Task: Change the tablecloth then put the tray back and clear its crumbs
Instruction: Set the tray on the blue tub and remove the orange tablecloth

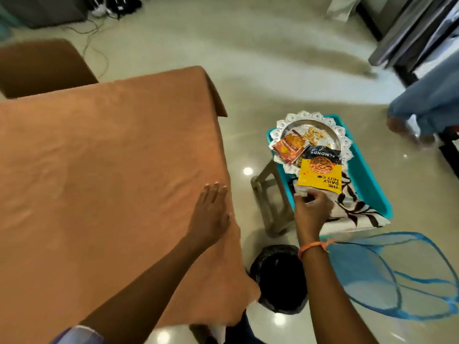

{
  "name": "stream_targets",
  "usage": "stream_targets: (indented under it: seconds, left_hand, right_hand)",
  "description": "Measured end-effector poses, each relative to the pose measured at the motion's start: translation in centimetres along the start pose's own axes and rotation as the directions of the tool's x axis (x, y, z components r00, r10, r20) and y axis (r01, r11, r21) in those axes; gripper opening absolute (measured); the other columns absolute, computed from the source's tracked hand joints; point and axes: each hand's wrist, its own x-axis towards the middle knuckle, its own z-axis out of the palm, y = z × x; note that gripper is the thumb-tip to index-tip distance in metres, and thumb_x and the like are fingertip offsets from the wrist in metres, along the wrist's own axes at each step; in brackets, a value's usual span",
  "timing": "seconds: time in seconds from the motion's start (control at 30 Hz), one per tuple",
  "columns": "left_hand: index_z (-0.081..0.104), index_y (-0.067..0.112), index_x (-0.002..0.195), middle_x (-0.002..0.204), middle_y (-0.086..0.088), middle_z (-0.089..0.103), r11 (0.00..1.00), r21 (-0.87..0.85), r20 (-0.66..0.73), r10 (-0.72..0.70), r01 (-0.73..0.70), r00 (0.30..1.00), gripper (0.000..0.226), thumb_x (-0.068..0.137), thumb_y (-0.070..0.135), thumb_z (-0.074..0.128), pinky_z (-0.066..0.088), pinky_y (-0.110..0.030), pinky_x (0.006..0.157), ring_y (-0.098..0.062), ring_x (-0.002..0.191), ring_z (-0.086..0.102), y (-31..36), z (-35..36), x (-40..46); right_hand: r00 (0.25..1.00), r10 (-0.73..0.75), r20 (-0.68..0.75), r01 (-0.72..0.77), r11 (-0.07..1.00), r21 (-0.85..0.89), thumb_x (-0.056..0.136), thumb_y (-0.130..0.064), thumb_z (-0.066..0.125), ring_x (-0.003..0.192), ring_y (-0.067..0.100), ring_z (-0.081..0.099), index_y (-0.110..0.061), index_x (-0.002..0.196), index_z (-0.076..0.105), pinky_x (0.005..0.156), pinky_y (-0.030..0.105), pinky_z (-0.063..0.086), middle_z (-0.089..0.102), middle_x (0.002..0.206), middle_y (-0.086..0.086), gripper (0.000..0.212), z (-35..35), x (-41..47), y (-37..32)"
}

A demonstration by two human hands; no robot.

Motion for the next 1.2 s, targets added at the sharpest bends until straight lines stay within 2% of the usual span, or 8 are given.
stream_targets:
  seconds: [0.13,0.23,0.47,0.63,0.83,1.0,1.1,1.2]
  left_hand:
    - [0.01,0.016,0.156,0.163,-0.013,0.001,0.97,0.097,0.105,-0.234,0.224,0.966,0.09,0.085,0.069,0.026,0.012,-0.058,0.115,-0.04,0.148,0.002,-6.5,3.2,-10.5]
    - [0.012,0.022,0.156,0.163,-0.013,0.004,0.957,0.12,0.093,-0.277,0.266,0.956,0.087,0.087,0.072,0.029,0.017,-0.062,0.112,-0.04,0.148,0.007,-9.5,3.7,-17.5]
    - [0.018,0.019,0.155,0.16,-0.017,0.016,0.944,0.122,0.083,-0.317,0.306,0.945,0.087,0.085,0.071,0.027,0.022,-0.062,0.111,-0.042,0.146,0.015,-12.1,4.0,-24.1]
    - [-0.01,0.021,0.155,0.161,-0.016,-0.017,0.956,0.104,0.197,-0.29,0.274,0.936,0.092,0.091,0.062,0.043,0.001,-0.057,0.117,-0.04,0.147,-0.015,-11.8,3.2,-23.9]
    - [-0.008,0.024,0.154,0.16,-0.017,-0.017,0.976,0.111,0.281,-0.214,0.189,0.935,0.107,0.082,0.063,0.06,0.004,-0.061,0.117,-0.044,0.145,-0.016,-11.3,2.0,-23.9]
    - [-0.018,0.027,0.152,0.163,-0.012,0.002,0.927,-0.352,0.122,-0.094,0.132,0.988,0.126,0.073,0.045,0.079,0.029,-0.049,0.111,-0.033,0.148,0.013,-10.1,-0.1,-23.6]
    - [0.029,0.03,0.151,0.128,0.003,0.058,0.734,-0.679,-0.211,-0.174,-0.016,0.962,0.079,0.083,0.007,0.064,0.047,-0.023,0.087,-0.002,0.107,0.059,-9.8,-2.8,-22.9]
    - [0.069,0.025,0.101,0.089,0.014,0.069,0.709,-0.705,-0.309,-0.329,0.018,0.893,0.048,0.07,-0.01,0.058,0.047,-0.021,0.067,0.004,0.079,0.062,-12.0,-4.7,-22.3]
  right_hand:
    - [0.765,0.013,0.644,0.144,0.971,-0.19,0.064,-0.072,0.069,0.11,0.019,0.059,-0.014,0.128,0.055,0.09,0.038,0.052,0.06,0.123,0.005,0.088,2.9,-9.4,2.8]
    - [0.605,0.024,0.796,0.119,0.986,-0.121,0.076,-0.047,0.075,0.101,0.003,0.061,-0.025,0.122,0.048,0.078,0.019,0.054,0.06,0.119,-0.009,0.057,2.6,-16.3,5.7]
    - [0.74,-0.035,0.672,0.187,0.97,-0.156,0.084,-0.048,0.066,0.082,0.015,0.068,-0.012,0.093,0.063,0.067,0.036,0.056,0.071,0.089,0.004,0.038,-0.8,-21.2,10.0]
    - [0.771,0.015,0.637,0.193,0.947,-0.255,0.094,-0.022,0.06,0.073,0.031,0.067,0.009,0.079,0.059,0.056,0.028,0.058,0.064,0.078,0.027,0.034,-2.3,-21.2,9.7]
    - [0.87,-0.258,0.42,0.485,0.602,-0.634,0.098,-0.02,0.044,0.078,0.031,0.066,-0.007,0.08,0.068,0.062,0.028,0.041,0.069,0.082,0.015,0.033,-1.0,-24.1,5.6]
    - [0.79,-0.461,0.405,0.565,0.803,-0.187,0.095,-0.02,0.05,0.069,0.021,0.062,-0.012,0.073,0.063,0.067,0.039,0.051,0.068,0.075,0.007,0.027,4.8,-31.5,-0.2]
    - [0.675,-0.436,0.595,0.449,0.883,0.137,0.093,-0.018,0.051,0.064,0.019,0.06,-0.004,0.071,0.059,0.067,0.039,0.05,0.063,0.066,0.006,0.027,8.3,-34.5,-2.4]
    - [0.574,-0.367,0.732,0.281,0.928,0.245,0.093,-0.023,0.055,0.084,0.015,0.067,-0.012,0.087,0.071,0.081,0.04,0.054,0.072,0.084,0.001,0.021,9.0,-34.4,-3.8]
